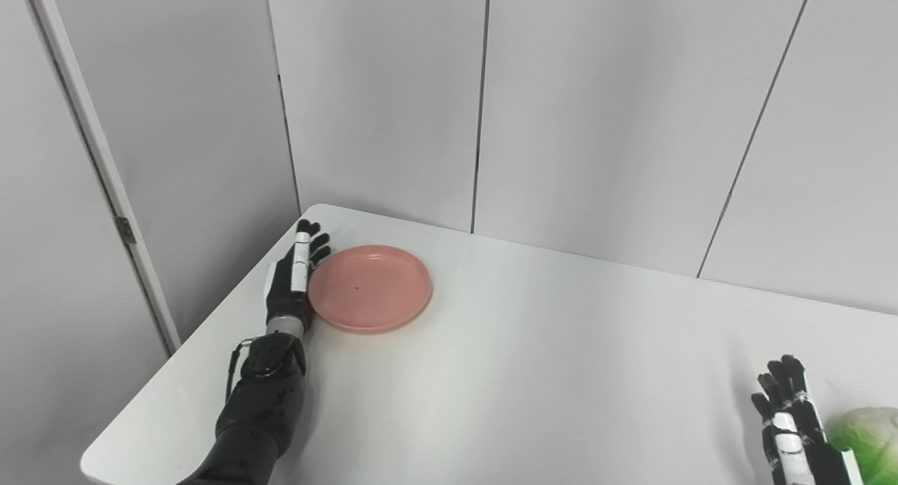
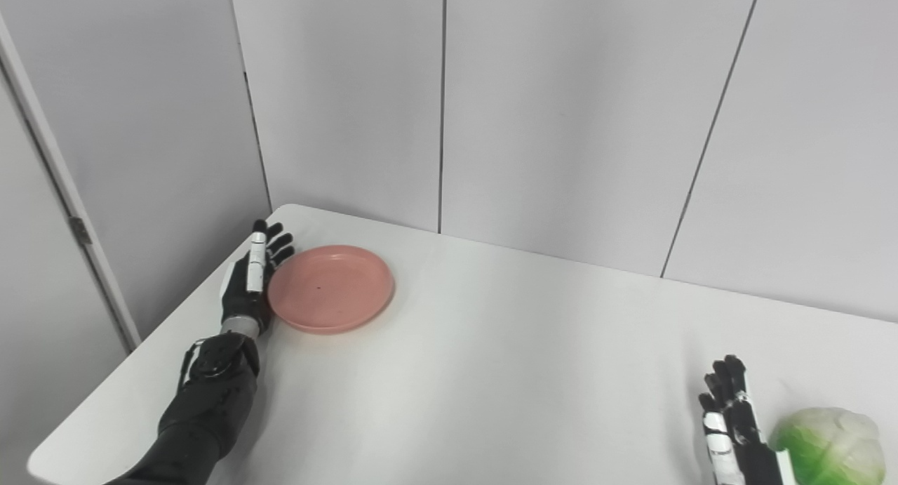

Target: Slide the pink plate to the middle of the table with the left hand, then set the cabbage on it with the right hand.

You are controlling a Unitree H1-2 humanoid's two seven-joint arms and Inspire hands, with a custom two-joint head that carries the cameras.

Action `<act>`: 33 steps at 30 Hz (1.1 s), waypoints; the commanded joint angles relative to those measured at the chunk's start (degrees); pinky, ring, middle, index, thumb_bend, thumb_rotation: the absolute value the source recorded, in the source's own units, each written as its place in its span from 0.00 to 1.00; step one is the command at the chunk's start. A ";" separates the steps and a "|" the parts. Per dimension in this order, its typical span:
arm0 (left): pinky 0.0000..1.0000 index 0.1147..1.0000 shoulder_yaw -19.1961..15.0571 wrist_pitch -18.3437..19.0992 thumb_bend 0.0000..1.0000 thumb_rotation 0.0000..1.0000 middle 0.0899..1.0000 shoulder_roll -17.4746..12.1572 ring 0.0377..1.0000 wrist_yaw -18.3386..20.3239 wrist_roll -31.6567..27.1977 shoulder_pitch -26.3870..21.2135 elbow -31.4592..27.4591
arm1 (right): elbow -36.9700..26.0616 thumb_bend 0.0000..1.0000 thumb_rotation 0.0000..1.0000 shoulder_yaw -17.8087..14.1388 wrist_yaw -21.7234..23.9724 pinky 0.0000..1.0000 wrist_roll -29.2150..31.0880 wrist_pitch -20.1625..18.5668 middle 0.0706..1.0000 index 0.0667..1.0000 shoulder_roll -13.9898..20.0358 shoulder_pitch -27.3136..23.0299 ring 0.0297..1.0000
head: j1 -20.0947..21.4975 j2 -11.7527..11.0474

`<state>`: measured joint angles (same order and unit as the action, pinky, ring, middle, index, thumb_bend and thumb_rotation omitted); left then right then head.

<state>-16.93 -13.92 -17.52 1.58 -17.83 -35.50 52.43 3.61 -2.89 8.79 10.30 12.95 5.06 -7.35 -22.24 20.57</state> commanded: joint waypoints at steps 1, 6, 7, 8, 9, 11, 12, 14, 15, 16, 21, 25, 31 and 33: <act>0.86 0.83 0.31 2.57 0.78 1.00 0.85 0.62 0.87 3.29 -1.46 -2.25 -1.05 | 1.39 0.51 0.79 -0.34 0.41 1.00 1.07 1.06 0.99 1.00 -0.14 1.88 1.00 | 0.08 -0.02; 0.91 0.86 0.94 4.43 0.77 0.99 0.87 1.29 0.90 7.78 -2.64 -1.93 -2.04 | 0.64 0.49 0.79 0.00 -0.14 1.00 0.71 0.15 0.99 1.00 -0.37 1.96 1.00 | 0.32 0.01; 0.91 0.86 0.88 4.55 0.77 0.99 0.88 1.30 0.90 7.97 -2.65 -1.91 -2.10 | 0.63 0.49 0.79 0.03 -0.19 1.00 0.65 0.16 0.99 1.00 -0.37 1.96 1.00 | 0.32 0.01; 0.91 0.86 1.21 4.75 0.77 0.99 0.88 1.69 0.90 8.15 -2.27 -1.98 -2.19 | 0.42 0.49 0.79 0.07 -0.28 1.00 0.69 -0.04 0.99 1.00 -0.48 1.97 1.00 | 0.64 -0.02; 0.89 0.85 1.45 4.90 0.78 0.98 0.86 1.98 0.88 8.31 -1.97 -2.05 -2.22 | 0.27 0.49 0.79 0.11 -0.37 1.00 0.70 -0.18 0.98 1.00 -0.57 1.98 0.99 | 0.81 -0.04; 0.88 0.84 2.22 5.51 0.79 0.96 0.85 2.60 0.87 8.56 -1.42 -1.97 -2.90 | -0.04 0.49 0.79 0.28 -0.72 1.00 0.42 -0.46 0.98 1.00 -0.72 2.01 0.99 | 1.15 -0.05; 0.87 0.84 2.40 5.67 0.79 0.96 0.85 2.67 0.87 8.59 -1.37 -1.93 -3.10 | -0.10 0.49 0.79 0.32 -0.81 1.00 0.33 -0.51 0.99 1.00 -0.74 2.02 1.00 | 1.15 -0.05; 0.88 0.84 2.99 5.95 0.79 0.96 0.85 3.08 0.87 9.03 -1.43 -1.77 -3.78 | -0.23 0.48 0.79 0.41 -1.19 1.00 -0.19 -0.55 0.99 1.00 -0.90 2.01 1.00 | 2.17 0.04; 0.88 0.84 3.39 6.14 0.79 0.96 0.86 3.48 0.88 9.41 -1.49 -1.64 -4.38 | -0.23 0.48 0.79 0.44 -1.46 1.00 -0.56 -0.46 0.98 1.00 -1.04 1.95 0.99 | 2.33 0.07; 0.89 0.84 3.79 6.46 0.80 0.96 0.86 3.90 0.88 9.68 -1.52 -1.49 -5.03 | -0.26 0.48 0.79 0.48 -1.71 1.00 -0.89 -0.46 0.98 1.00 -1.18 1.92 0.99 | 2.69 0.04; 0.89 0.84 5.25 8.63 0.80 0.95 0.86 5.63 0.88 9.57 -0.99 -0.48 -8.67 | -0.12 0.52 0.75 0.37 -2.76 1.00 -1.88 -0.41 0.96 1.00 -1.95 1.75 0.97 | 4.45 0.44; 0.89 0.84 7.12 9.50 0.80 0.96 0.86 6.66 0.89 9.70 0.33 0.74 -11.04 | 1.59 0.56 0.75 0.58 -2.65 1.00 -2.61 1.95 0.95 0.99 -1.67 1.11 0.96 | 5.55 1.05; 0.89 0.84 9.92 10.75 0.81 0.96 0.86 7.99 0.88 9.19 2.70 2.39 -14.53 | 2.57 0.59 0.75 0.92 -2.90 1.00 -3.63 3.99 0.93 0.97 -2.14 0.68 0.94 | 7.78 2.49; 0.90 0.85 11.09 11.56 0.80 0.98 0.86 8.26 0.89 8.92 4.07 3.09 -16.34 | 2.67 0.60 0.76 1.04 -2.93 1.00 -3.96 4.40 0.93 0.97 -2.23 0.55 0.93 | 8.31 2.83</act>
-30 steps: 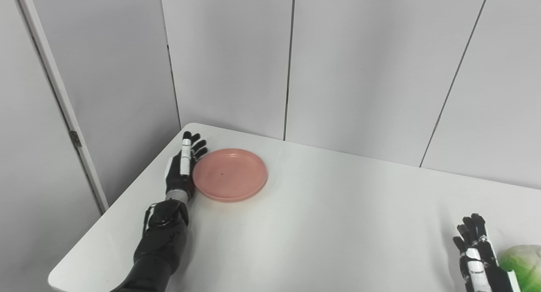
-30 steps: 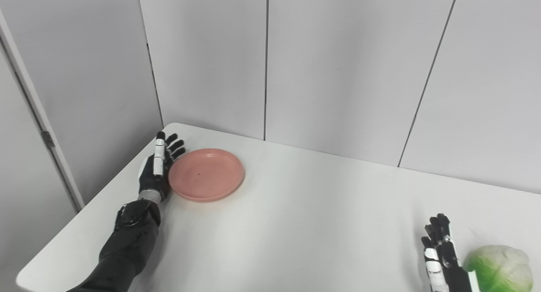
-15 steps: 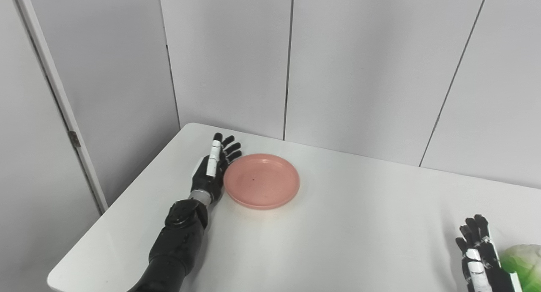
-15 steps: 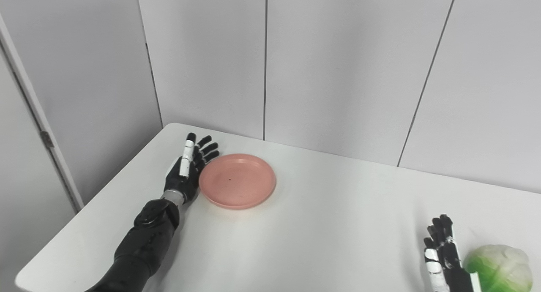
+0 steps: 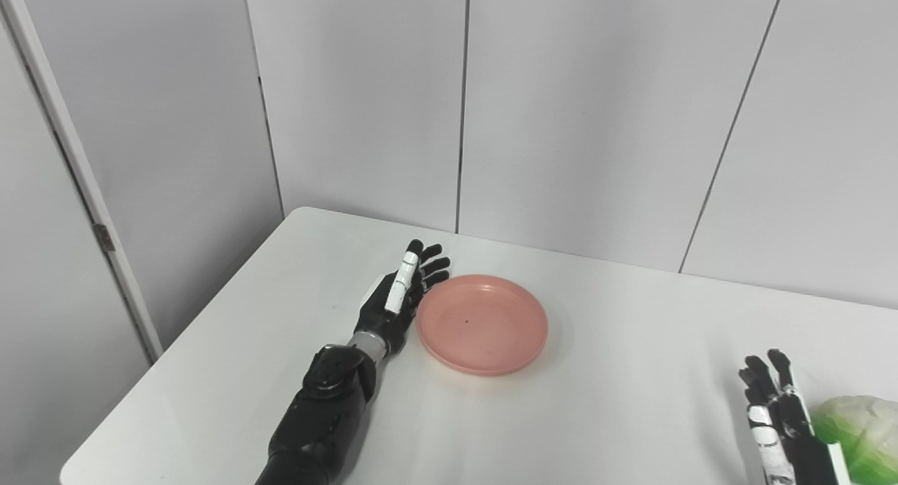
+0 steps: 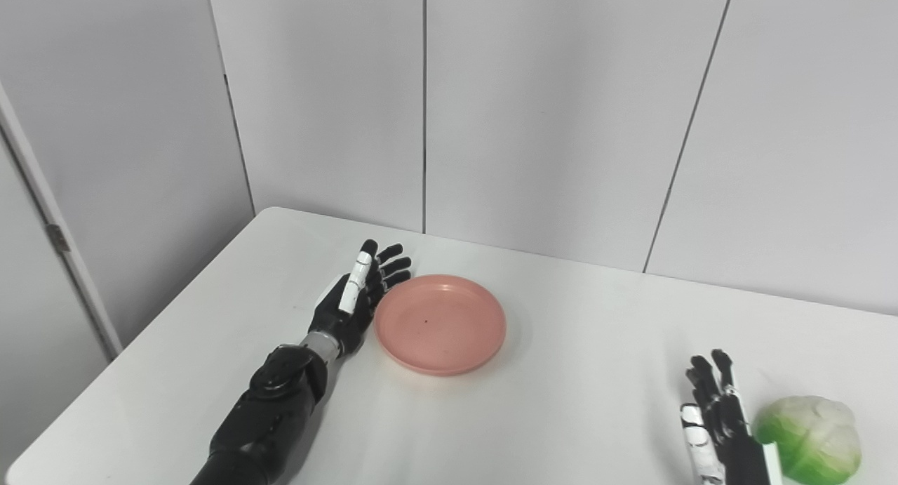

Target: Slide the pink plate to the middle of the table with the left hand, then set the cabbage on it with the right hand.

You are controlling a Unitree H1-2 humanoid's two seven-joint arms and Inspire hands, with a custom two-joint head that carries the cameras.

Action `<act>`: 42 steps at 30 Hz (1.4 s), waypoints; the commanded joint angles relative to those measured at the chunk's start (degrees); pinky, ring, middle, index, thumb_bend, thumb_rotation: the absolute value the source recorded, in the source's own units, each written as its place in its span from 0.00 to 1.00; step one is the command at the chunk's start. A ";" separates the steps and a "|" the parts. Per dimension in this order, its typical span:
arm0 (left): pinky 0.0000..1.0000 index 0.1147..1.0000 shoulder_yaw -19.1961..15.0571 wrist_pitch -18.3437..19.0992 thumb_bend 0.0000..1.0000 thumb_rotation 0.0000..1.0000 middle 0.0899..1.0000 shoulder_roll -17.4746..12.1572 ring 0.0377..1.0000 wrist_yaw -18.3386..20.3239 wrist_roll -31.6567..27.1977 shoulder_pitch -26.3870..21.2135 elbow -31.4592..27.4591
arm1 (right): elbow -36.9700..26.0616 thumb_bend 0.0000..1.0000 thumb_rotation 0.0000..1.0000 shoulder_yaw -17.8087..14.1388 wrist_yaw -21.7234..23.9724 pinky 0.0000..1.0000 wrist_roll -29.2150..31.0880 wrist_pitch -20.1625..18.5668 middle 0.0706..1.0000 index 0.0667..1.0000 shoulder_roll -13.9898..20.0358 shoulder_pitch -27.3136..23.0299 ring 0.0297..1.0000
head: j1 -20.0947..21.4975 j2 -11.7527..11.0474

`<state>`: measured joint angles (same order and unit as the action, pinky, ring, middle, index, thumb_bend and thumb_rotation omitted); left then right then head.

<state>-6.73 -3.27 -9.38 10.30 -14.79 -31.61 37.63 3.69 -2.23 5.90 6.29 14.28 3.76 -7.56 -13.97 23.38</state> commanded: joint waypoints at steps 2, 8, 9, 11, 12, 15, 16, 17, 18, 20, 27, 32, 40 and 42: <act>0.92 0.86 2.14 1.93 0.81 0.99 0.87 0.05 0.90 0.41 2.43 -0.04 -3.21 | 2.83 0.61 0.76 0.46 0.04 1.00 0.05 3.39 0.93 0.97 -1.05 0.55 0.94 | 0.59 0.38; 0.93 0.87 4.04 4.72 0.82 1.00 0.89 0.43 0.91 0.98 3.64 1.64 -6.87 | 2.46 0.63 0.76 0.96 -0.19 1.00 -0.32 3.10 0.94 0.97 -1.69 0.17 0.95 | 3.86 2.26; 0.91 0.87 4.27 4.93 0.81 1.00 0.89 0.56 0.91 1.36 3.53 1.87 -7.27 | 2.54 0.63 0.76 1.05 -0.21 1.00 -0.34 3.15 0.94 0.97 -1.87 0.04 0.95 | 3.86 2.26; 0.90 0.87 4.75 5.16 0.81 0.99 0.89 0.71 0.91 2.19 3.28 2.28 -7.98 | 2.41 0.63 0.76 1.19 -0.40 1.00 -0.13 2.71 0.94 0.97 -2.53 -0.13 0.95 | 4.96 2.86; 0.90 0.87 5.20 5.79 0.81 0.99 0.89 1.00 0.91 2.14 3.45 2.79 -9.12 | 1.78 0.63 0.76 1.40 -0.45 1.00 -0.38 2.20 0.94 0.97 -2.67 -0.16 0.95 | 6.57 3.70; 0.91 0.88 6.34 7.09 0.81 1.00 0.89 1.35 0.91 2.03 3.86 3.95 -11.60 | 0.09 0.60 0.79 1.89 -1.10 1.00 -2.41 1.61 0.96 0.99 -2.78 -0.04 0.96 | 7.93 4.42; 0.91 0.89 6.65 7.39 0.81 1.00 0.89 1.33 0.91 2.13 3.93 4.32 -12.32 | -0.41 0.59 0.79 1.99 -1.52 1.00 -3.19 1.64 0.96 0.99 -2.99 0.06 0.96 | 9.27 5.19; 0.91 0.88 6.85 7.62 0.81 1.00 0.89 1.49 0.91 2.17 3.91 4.71 -12.99 | -0.83 0.57 0.79 2.08 -1.92 1.00 -3.89 1.63 0.96 1.00 -3.21 0.14 0.95 | 9.51 5.29; 0.91 0.88 6.90 7.83 0.81 0.99 0.89 1.65 0.91 2.19 3.86 5.11 -13.70 | -1.41 0.56 0.79 2.24 -2.28 0.99 -4.45 1.28 0.96 1.00 -3.49 0.22 0.95 | 11.03 5.93; 0.91 0.88 6.99 8.04 0.81 0.99 0.89 2.08 0.91 2.21 3.83 5.94 -15.09 | -2.52 0.54 0.80 2.57 -2.92 0.99 -5.39 0.24 0.97 1.00 -4.08 0.26 0.95 | 12.62 6.62; 0.91 0.88 8.38 10.01 0.82 1.00 0.89 3.20 0.90 1.54 4.80 9.67 -21.65 | -5.03 0.57 0.82 3.36 -5.12 1.00 -7.85 -3.71 0.97 1.00 -6.05 -0.18 0.96 | 18.38 9.64; 0.93 0.91 9.85 11.84 0.82 1.00 0.91 3.25 0.93 2.61 4.49 11.37 -25.65 | -6.06 0.59 0.82 3.76 -5.92 1.00 -8.56 -5.78 0.95 1.00 -6.69 -0.83 0.94 | 20.37 11.43; 0.93 0.91 11.10 11.15 0.80 1.00 0.92 5.65 0.93 0.78 5.70 13.92 -29.75 | -7.63 0.59 0.81 4.10 -6.94 1.00 -9.60 -8.53 0.93 0.98 -7.32 -1.77 0.96 | 23.15 14.30; 0.93 0.90 11.11 10.70 0.78 1.00 0.92 6.90 0.93 -0.24 6.22 14.83 -30.96 | -8.32 0.59 0.80 4.03 -7.26 1.00 -9.47 -9.46 0.93 0.98 -7.63 -1.88 0.96 | 23.59 14.87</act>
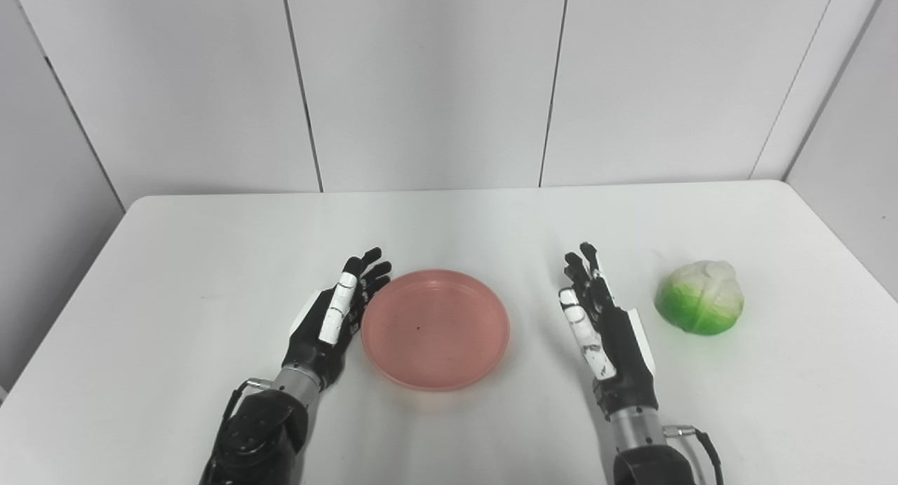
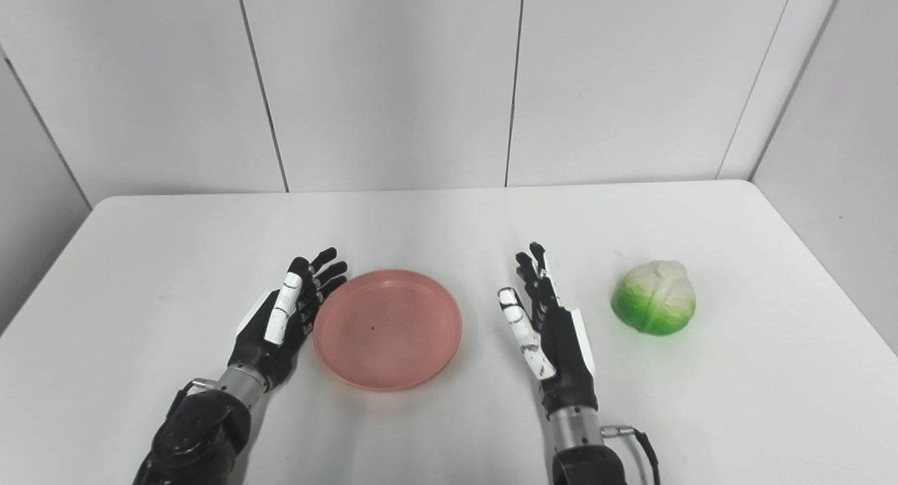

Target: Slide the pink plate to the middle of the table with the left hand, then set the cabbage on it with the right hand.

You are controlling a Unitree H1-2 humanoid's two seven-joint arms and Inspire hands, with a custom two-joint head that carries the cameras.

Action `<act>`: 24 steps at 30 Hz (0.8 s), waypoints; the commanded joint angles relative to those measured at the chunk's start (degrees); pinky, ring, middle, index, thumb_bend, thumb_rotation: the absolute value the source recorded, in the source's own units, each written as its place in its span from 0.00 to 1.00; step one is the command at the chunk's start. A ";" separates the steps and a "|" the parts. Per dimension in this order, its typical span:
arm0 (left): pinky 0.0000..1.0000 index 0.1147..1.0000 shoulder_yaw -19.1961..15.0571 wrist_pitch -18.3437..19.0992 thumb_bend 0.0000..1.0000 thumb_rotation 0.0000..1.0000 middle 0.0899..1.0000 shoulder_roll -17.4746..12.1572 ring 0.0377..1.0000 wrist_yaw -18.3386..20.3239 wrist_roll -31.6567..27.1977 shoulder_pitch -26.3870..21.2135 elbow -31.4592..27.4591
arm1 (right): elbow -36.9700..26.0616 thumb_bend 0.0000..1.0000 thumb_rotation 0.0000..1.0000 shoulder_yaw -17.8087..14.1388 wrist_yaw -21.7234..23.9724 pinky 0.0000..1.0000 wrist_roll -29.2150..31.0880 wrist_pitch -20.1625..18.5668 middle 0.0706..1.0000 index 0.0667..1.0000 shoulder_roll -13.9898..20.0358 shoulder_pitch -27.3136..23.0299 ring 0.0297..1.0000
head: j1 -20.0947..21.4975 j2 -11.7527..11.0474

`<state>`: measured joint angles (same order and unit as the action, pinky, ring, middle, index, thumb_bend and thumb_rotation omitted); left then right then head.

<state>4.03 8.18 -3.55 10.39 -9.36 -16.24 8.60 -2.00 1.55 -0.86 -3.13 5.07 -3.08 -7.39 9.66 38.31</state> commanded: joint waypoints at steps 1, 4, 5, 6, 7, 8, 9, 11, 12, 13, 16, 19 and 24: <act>0.93 0.90 0.50 -0.92 0.78 1.00 0.92 1.55 0.93 -0.81 1.20 -0.07 -2.67 | -3.03 0.58 0.79 0.23 -0.59 1.00 -0.05 -0.67 0.93 0.98 -0.90 -2.07 0.96 | 0.33 0.64; 0.95 0.93 0.79 -1.30 0.75 1.00 0.94 2.89 0.94 -1.98 2.53 1.08 -4.87 | -4.26 0.58 0.80 0.23 -0.74 1.00 -0.43 -2.06 0.93 0.98 -0.88 -2.19 0.97 | 0.91 2.14; 0.96 0.95 0.74 -1.39 0.74 1.00 0.96 3.33 0.95 -2.15 2.67 1.35 -5.38 | -4.54 0.58 0.80 0.21 -0.77 1.00 -0.49 -2.42 0.93 0.98 -0.86 -2.27 0.97 | 0.94 2.29; 0.97 0.96 0.73 -1.36 0.74 1.00 0.97 3.90 0.96 -2.48 2.78 1.68 -6.09 | -4.91 0.58 0.80 0.16 -0.74 1.00 -0.40 -2.94 0.93 0.98 -0.84 -2.42 0.97 | 1.16 3.04; 0.98 0.97 0.72 -1.28 0.73 1.00 0.98 4.29 0.97 -2.69 2.88 1.92 -6.61 | -5.19 0.59 0.80 0.12 -0.71 1.00 -0.31 -3.34 0.94 0.98 -0.82 -2.50 0.97 | 1.20 3.16; 0.98 0.97 0.66 -1.07 0.72 1.00 0.99 4.73 0.98 -2.84 2.78 2.13 -7.15 | -5.50 0.59 0.80 0.08 -0.67 1.00 -0.27 -3.70 0.94 0.98 -0.76 -2.53 0.97 | 1.36 3.68; 0.99 0.97 0.55 -1.07 0.72 1.00 0.99 5.33 0.98 -3.26 2.75 2.32 -7.53 | -5.66 0.59 0.80 0.07 -0.65 1.00 -0.31 -3.96 0.94 0.98 -0.70 -2.59 0.97 | 1.36 3.68; 1.00 0.97 0.87 -1.81 0.70 1.00 0.99 6.22 0.99 -4.08 3.57 2.56 -7.73 | -5.84 0.60 0.81 0.07 -0.43 1.00 -0.23 -4.24 0.94 0.98 -0.42 -2.76 0.97 | 1.38 4.16; 1.00 0.97 1.17 -2.45 0.70 1.00 0.99 6.76 1.00 -4.77 4.45 2.58 -7.62 | -5.84 0.60 0.81 0.00 -0.37 1.00 -0.13 -4.22 0.94 0.98 -0.29 -2.85 0.97 | 1.43 4.57; 1.00 0.98 1.36 -2.86 0.69 1.00 0.99 7.10 1.00 -5.19 5.09 2.59 -7.53 | -5.84 0.60 0.81 -0.04 -0.35 0.99 -0.06 -4.21 0.94 0.98 -0.21 -2.90 0.97 | 1.43 4.57; 1.00 0.99 1.83 -2.98 0.68 1.00 0.99 7.97 1.00 -6.70 7.33 2.34 -7.12 | -6.03 0.60 0.80 -0.20 -0.20 0.98 0.22 -4.52 0.94 0.97 0.05 -3.03 0.95 | 1.31 5.27; 0.99 1.00 1.67 -4.87 0.65 1.00 1.00 8.88 1.00 -8.33 9.04 1.84 -5.62 | -6.57 0.60 0.81 -0.33 -0.10 0.99 0.55 -5.36 0.94 0.97 0.23 -3.17 0.95 | 1.29 5.70; 1.00 1.00 1.90 -5.70 0.62 1.00 1.00 9.16 1.00 -8.50 9.86 1.48 -4.67 | -7.74 0.59 0.82 -1.30 0.19 0.99 2.11 -7.02 0.94 0.97 1.06 -4.19 0.95 | 2.14 5.79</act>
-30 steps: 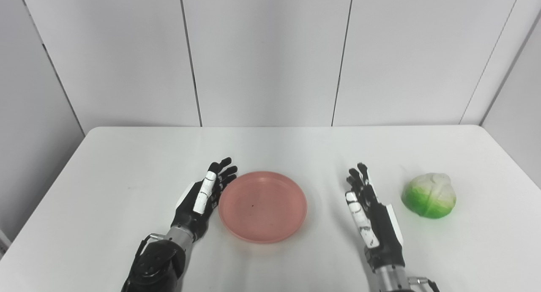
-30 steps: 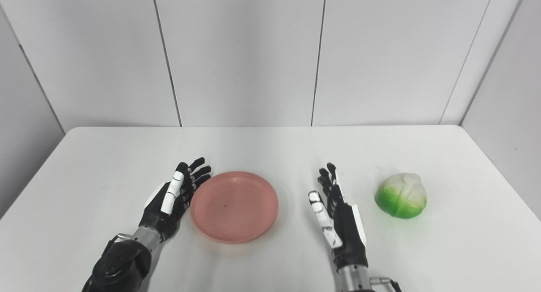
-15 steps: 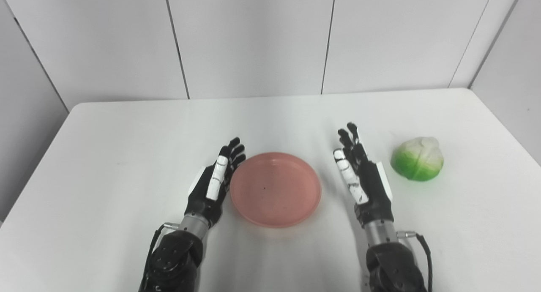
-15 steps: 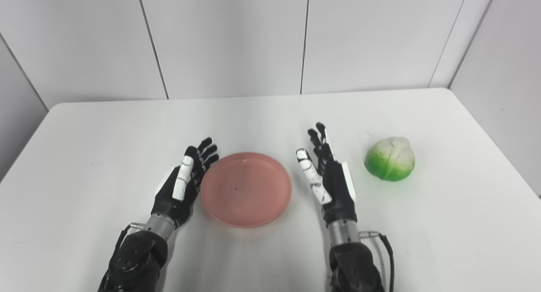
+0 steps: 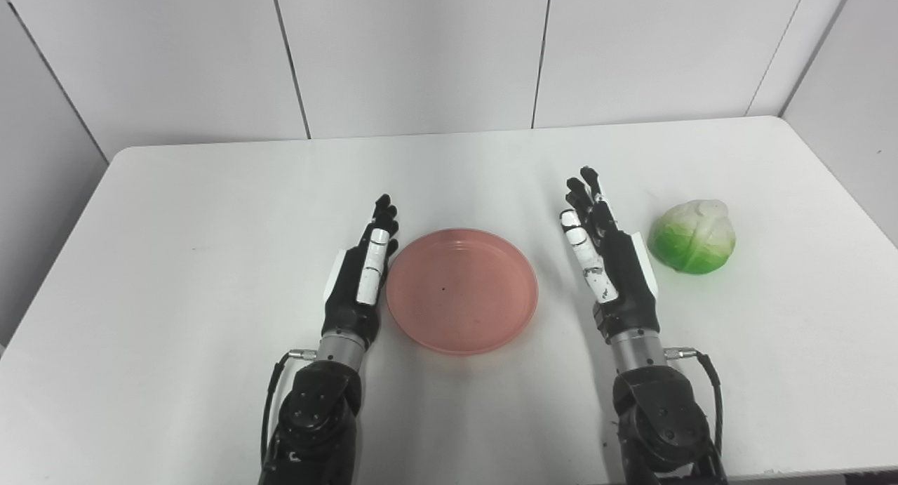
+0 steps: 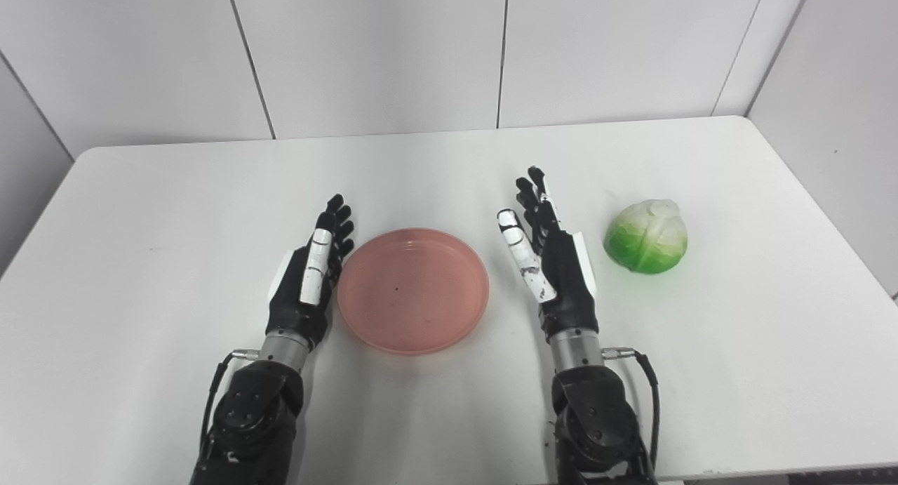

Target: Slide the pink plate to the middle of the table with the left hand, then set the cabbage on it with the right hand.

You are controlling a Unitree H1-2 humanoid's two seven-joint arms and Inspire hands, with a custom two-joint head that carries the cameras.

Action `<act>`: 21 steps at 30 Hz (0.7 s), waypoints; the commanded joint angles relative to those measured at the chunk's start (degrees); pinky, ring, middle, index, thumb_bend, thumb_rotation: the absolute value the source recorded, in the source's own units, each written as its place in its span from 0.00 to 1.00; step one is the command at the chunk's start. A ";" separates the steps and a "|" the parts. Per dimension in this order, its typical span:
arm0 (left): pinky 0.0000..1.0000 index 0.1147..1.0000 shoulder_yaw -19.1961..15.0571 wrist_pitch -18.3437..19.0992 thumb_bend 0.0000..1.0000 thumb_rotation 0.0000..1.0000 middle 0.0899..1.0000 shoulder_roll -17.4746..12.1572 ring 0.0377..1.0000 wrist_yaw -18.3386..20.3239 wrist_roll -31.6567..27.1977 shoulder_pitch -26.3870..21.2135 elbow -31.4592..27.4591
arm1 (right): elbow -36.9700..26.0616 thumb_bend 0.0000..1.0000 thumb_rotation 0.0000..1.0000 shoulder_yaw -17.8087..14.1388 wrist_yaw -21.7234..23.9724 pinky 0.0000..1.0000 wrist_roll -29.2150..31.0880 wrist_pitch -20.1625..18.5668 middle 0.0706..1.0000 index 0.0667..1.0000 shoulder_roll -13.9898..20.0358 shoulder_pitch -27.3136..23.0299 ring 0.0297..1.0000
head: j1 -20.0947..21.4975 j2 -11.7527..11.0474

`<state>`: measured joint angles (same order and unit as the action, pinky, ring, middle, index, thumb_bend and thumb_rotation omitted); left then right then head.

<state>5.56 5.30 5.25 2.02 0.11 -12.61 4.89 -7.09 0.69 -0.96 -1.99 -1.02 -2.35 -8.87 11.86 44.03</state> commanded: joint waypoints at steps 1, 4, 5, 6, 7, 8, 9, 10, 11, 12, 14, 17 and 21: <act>1.00 1.00 0.44 -3.03 0.61 1.00 1.00 0.31 1.00 -0.05 0.57 -2.18 -0.80 | -3.53 0.62 0.80 -1.01 0.62 1.00 1.73 -3.01 0.94 0.97 1.02 -3.57 0.96 | -0.02 0.04; 1.00 1.00 0.25 -3.72 0.61 1.00 1.00 0.09 1.00 0.11 0.57 -2.55 0.35 | -5.05 0.70 0.73 -2.89 1.89 1.00 3.14 -8.25 0.96 0.97 4.97 -7.16 0.97 | 0.72 -0.38; 1.00 1.00 0.19 -3.89 0.61 1.00 1.00 -0.01 1.00 0.21 0.47 -2.71 0.78 | -5.66 0.70 0.75 -2.85 2.48 1.00 1.83 -10.06 0.97 0.97 7.18 -8.36 0.97 | 1.07 -0.57; 1.00 1.00 0.17 -4.02 0.61 1.00 1.00 -0.13 1.00 0.32 0.44 -2.84 1.13 | -6.61 0.73 0.77 -2.87 3.06 1.00 0.80 -12.75 0.97 0.98 9.27 -9.51 0.97 | 1.19 -0.65; 1.00 1.00 0.20 -4.33 0.60 1.00 1.00 -0.28 1.00 0.46 0.46 -2.99 1.61 | -7.57 0.77 0.78 -3.10 3.62 1.00 0.44 -15.22 0.97 0.98 11.07 -10.57 0.97 | 1.28 -0.86; 1.00 1.00 0.22 -4.68 0.60 1.00 1.00 -0.42 1.00 0.59 0.47 -3.12 2.08 | -8.64 0.78 0.77 -2.93 4.40 1.00 -0.55 -17.22 0.96 0.98 13.22 -11.50 0.97 | 1.28 -0.86; 1.00 1.00 0.24 -5.06 0.59 1.00 1.00 -0.56 1.00 0.72 0.53 -3.26 2.62 | -9.62 0.78 0.77 -2.77 5.14 1.00 -1.34 -18.72 0.95 0.98 15.30 -12.30 0.97 | 1.28 -1.03; 1.00 1.00 0.25 -5.35 0.59 1.00 1.00 -0.65 1.00 0.81 0.57 -3.36 2.99 | -10.25 0.74 0.77 -2.58 5.63 1.00 -1.91 -19.62 0.95 0.98 16.64 -12.78 0.96 | 1.28 -1.03; 1.00 1.00 0.24 -5.26 0.59 1.00 1.00 -0.76 1.00 1.07 0.33 -3.40 3.24 | -11.31 0.73 0.77 -3.21 6.11 1.00 -1.86 -21.23 0.95 0.98 18.47 -13.76 0.96 | 1.34 -1.34; 1.00 1.00 0.23 -5.18 0.60 1.00 1.00 -0.83 1.00 1.26 0.14 -3.43 3.39 | -12.01 0.72 0.74 -3.72 6.35 0.99 -1.59 -22.43 0.95 0.98 19.59 -14.42 0.96 | 1.34 -1.34; 1.00 1.00 0.12 -5.52 0.60 1.00 1.00 -0.98 1.00 1.46 -0.12 -3.59 3.88 | -12.88 0.73 0.72 -4.99 6.02 0.95 -2.36 -23.07 0.95 0.98 21.98 -15.48 0.94 | 1.89 -2.00; 1.00 1.00 -0.08 -5.99 0.61 1.00 1.00 -1.38 1.00 1.77 -0.21 -3.70 4.40 | -14.56 0.76 0.76 -5.08 5.22 0.94 -8.37 -24.82 0.94 0.97 25.35 -15.49 0.95 | 2.98 -2.74; 0.99 1.00 -0.63 -6.60 0.62 1.00 1.00 -2.02 0.99 1.98 -0.29 -3.62 5.11 | -15.68 0.83 0.82 -6.59 8.04 0.95 -16.50 -25.88 0.94 0.96 28.39 -15.20 0.96 | 6.14 -3.89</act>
<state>5.07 0.66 3.39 3.62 0.12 -14.38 10.49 -20.74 -4.27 6.07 -15.66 -26.73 24.39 -22.39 18.00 40.08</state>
